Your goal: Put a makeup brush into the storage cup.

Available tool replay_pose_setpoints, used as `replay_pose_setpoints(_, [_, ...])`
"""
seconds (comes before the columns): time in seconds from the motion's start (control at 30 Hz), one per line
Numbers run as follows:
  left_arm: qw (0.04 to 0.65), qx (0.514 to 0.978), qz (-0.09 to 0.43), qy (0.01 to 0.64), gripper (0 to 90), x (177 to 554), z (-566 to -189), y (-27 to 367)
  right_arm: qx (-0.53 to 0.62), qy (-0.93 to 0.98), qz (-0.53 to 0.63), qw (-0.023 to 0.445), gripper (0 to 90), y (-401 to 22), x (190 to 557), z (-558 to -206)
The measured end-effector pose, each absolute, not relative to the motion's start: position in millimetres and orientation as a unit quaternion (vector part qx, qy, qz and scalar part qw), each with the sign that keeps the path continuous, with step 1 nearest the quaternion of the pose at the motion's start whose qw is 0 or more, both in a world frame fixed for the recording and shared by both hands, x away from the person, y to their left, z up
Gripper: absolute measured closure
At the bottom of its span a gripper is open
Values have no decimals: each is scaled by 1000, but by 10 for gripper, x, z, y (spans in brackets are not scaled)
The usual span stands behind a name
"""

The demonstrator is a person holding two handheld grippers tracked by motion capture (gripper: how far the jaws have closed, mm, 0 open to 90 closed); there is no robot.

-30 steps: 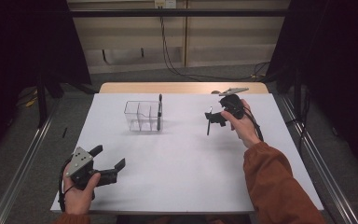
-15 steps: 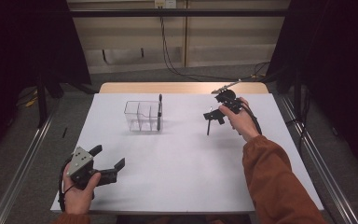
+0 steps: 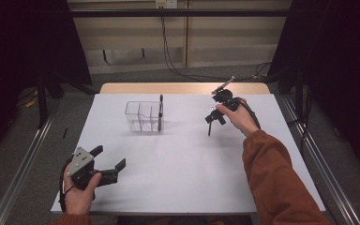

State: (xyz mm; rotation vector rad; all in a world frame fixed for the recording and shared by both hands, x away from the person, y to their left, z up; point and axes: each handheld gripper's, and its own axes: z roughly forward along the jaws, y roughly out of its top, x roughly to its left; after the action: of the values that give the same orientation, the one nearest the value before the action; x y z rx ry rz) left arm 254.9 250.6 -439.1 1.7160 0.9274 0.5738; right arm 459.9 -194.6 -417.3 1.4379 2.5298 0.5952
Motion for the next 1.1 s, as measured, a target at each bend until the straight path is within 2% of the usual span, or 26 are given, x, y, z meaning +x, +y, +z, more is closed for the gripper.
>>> replay_pose_setpoints(0.37, [526,719,237,389,28,2550,-4398,2511,473,872,117,46,74,-1814,4714,-4307])
replay_pose_setpoints(0.6, [525,719,239,387,30,2546,-4391,2508,484,870,88,40,79,-1812,4744,-4410])
replay_pose_setpoints(0.7, [526,719,238,386,30,2550,-4394,2506,490,866,93,38,124,-1817,4759,-4403])
replay_pose_setpoints(0.87, [525,721,238,385,30,2549,-4394,2504,485,869,90,30,258,-1757,4742,-4429])
replay_pose_setpoints(1.1, [526,720,238,387,30,2549,-4398,2508,493,864,92,32,296,-1731,4759,-4422])
